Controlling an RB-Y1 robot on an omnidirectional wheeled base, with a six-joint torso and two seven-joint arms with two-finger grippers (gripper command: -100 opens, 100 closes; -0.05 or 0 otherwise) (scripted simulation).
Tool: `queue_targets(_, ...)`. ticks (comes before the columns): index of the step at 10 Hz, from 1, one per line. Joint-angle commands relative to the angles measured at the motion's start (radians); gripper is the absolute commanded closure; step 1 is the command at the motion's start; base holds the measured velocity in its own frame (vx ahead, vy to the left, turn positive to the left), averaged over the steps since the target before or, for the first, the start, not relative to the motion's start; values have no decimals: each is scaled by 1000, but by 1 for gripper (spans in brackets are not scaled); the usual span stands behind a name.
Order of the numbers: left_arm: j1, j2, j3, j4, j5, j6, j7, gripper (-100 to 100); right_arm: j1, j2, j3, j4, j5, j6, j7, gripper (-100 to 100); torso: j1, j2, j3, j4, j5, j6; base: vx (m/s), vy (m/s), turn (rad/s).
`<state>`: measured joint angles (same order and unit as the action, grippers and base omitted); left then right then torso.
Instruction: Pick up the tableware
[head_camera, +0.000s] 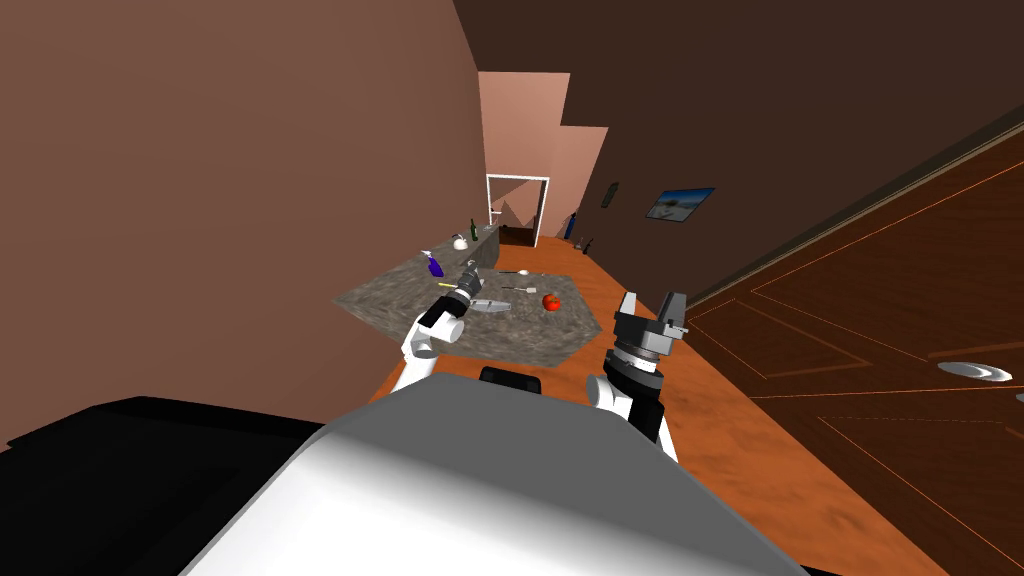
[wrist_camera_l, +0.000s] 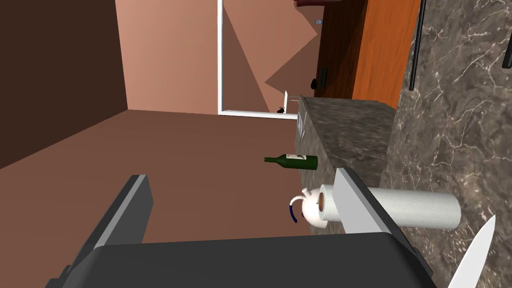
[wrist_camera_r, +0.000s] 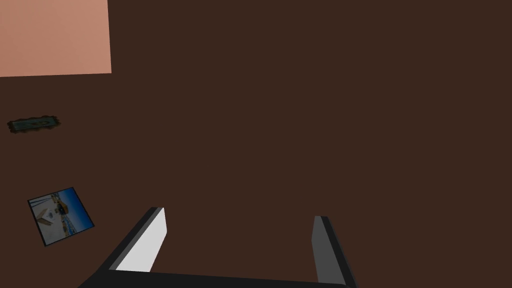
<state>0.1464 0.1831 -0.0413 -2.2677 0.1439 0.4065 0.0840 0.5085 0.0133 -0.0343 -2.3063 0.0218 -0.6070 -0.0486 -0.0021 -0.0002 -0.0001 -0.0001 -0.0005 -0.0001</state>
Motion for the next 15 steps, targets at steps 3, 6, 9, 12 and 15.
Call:
queue_targets(3,-31,2,-4,5,-4,100,1,-100,0,0,0,0,0,0,0,0,1,0,0,0,0,0,4,-26,-21)
queue_targets(6,-51,4,-7,11,-8,177,2,-100,0,0,0,0,0,0,0,0,1,0,0,0,0,0,5,-23,-17)
queue_targets(9,-70,4,-9,16,-12,256,3,-100,0,0,0,0,0,0,0,0,1,0,0,0,0,0,5,-20,-18)
queue_targets(12,-88,4,-12,22,-18,342,4,-100,0,0,0,0,0,0,0,0,1,0,0,0,0,0,9,-24,-20)
queue_targets(15,-105,3,-15,29,-24,423,4,-100,0,0,0,0,0,0,0,0,2,0,0,0,0,0,8,-11,-13)
